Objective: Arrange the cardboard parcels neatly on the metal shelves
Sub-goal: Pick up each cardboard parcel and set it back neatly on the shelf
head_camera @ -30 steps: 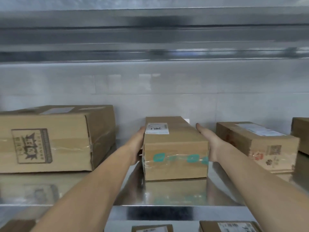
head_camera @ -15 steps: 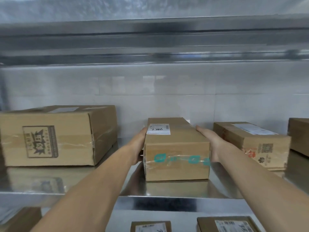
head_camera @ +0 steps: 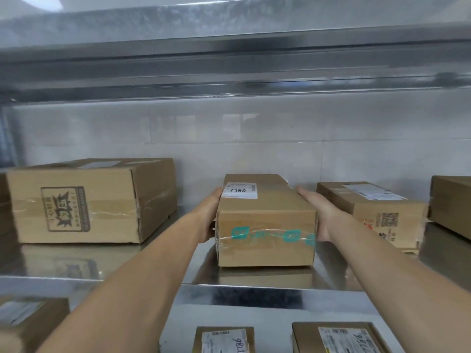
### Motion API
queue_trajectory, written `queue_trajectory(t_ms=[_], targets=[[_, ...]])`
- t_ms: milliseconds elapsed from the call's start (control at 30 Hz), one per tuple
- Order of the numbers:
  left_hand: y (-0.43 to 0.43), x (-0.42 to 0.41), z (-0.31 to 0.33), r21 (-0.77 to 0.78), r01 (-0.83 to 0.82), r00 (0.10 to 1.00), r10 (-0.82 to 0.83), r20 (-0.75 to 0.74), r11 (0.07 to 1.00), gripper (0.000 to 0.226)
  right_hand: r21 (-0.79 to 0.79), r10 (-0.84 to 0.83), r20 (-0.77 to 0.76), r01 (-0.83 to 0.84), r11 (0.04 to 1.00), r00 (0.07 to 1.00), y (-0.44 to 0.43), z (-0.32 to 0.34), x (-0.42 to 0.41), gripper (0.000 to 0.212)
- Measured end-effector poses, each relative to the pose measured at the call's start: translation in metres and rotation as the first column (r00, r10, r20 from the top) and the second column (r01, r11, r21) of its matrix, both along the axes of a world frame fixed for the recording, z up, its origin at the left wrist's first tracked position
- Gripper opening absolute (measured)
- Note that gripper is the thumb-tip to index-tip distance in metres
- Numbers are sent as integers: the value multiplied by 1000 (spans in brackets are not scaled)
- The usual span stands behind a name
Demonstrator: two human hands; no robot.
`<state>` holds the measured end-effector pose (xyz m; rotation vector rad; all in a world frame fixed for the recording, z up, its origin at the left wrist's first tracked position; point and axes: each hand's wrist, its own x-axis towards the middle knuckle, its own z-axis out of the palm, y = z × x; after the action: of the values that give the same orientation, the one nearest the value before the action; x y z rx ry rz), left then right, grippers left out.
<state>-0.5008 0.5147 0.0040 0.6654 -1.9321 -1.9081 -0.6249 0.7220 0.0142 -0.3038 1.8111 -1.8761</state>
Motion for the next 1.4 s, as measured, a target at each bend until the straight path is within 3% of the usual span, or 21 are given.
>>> queue_trajectory(t_ms=[300,433,533,633,767,900,1033,1400], targets=[[-9,5,7,-49,-13,989,6,-149,999,38,-128,120,-74,-129,983,990,-3,4,-1,31],[-21,10,14,-35,-22,978,14,-206,999,45,-159,93,-146,-116,980,985,-7,15,-4,39],[-26,12,22,-19,-13,956,7,-292,1000,42,-215,128,-168,-163,963,978,-12,25,-9,19],[-31,14,30,-24,-20,929,10,-370,1000,36,-242,142,-176,-183,953,974,-16,31,-16,25],[-32,15,40,-2,-29,914,26,-404,1000,33,-301,102,-169,-150,942,980,-21,42,-13,17],[-29,16,51,-26,-58,907,42,-419,998,45,-304,33,-189,-91,948,981,-32,50,-12,42],[-26,17,60,-68,-54,914,22,-404,996,39,-252,41,-216,-97,963,975,-42,57,-7,58],[-21,22,67,-66,-56,938,29,-347,996,53,-260,12,-224,-71,963,975,-49,57,3,59]])
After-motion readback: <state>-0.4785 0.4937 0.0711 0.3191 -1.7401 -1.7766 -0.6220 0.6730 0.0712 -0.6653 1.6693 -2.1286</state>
